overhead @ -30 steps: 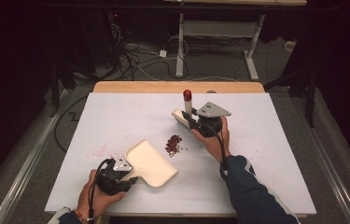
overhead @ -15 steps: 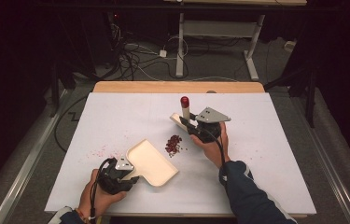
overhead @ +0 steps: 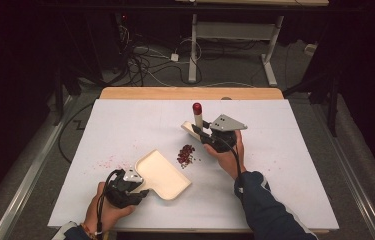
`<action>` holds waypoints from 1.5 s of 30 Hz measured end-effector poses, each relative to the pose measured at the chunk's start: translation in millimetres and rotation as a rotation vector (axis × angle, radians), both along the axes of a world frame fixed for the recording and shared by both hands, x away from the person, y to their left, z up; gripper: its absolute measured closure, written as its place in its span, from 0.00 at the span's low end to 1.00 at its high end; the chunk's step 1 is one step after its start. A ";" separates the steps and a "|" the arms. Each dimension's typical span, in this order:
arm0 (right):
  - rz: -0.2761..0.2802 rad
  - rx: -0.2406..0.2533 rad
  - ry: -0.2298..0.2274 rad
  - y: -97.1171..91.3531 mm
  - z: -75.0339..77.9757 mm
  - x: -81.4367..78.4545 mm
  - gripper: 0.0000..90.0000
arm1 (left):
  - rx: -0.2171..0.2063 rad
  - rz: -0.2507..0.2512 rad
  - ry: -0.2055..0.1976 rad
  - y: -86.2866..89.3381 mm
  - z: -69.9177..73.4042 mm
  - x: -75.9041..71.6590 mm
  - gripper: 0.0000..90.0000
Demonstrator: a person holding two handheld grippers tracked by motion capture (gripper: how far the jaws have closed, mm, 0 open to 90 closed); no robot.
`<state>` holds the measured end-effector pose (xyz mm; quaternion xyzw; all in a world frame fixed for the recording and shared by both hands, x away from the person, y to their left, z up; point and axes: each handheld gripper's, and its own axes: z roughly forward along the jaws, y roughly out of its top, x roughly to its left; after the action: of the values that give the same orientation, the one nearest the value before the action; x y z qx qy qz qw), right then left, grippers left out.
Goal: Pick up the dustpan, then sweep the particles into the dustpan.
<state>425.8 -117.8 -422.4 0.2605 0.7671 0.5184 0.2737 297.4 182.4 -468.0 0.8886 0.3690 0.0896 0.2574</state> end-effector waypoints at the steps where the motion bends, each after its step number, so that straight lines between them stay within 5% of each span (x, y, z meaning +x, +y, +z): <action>1: -0.001 -0.005 -0.005 0.5 0.1 -0.2 0.78 | -0.001 0.003 0.003 -0.6 -0.6 0.4 0.71; 12: 0.004 0.010 0.017 2.8 -0.8 -2.6 0.77 | 0.015 0.007 0.001 -4.3 -0.7 1.4 0.71; 31: 0.092 -0.013 0.023 18.8 -7.7 -26.3 0.75 | 0.027 0.021 -0.003 -7.0 -2.1 -1.5 0.71; 45: 0.106 0.049 0.023 32.5 -4.3 -47.7 0.77 | 0.024 0.013 0.005 -16.8 0.1 3.9 0.71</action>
<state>378.0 -85.3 -426.7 0.2321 0.7700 0.5477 0.2306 301.3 165.6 -467.8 0.8895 0.3742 0.0934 0.2452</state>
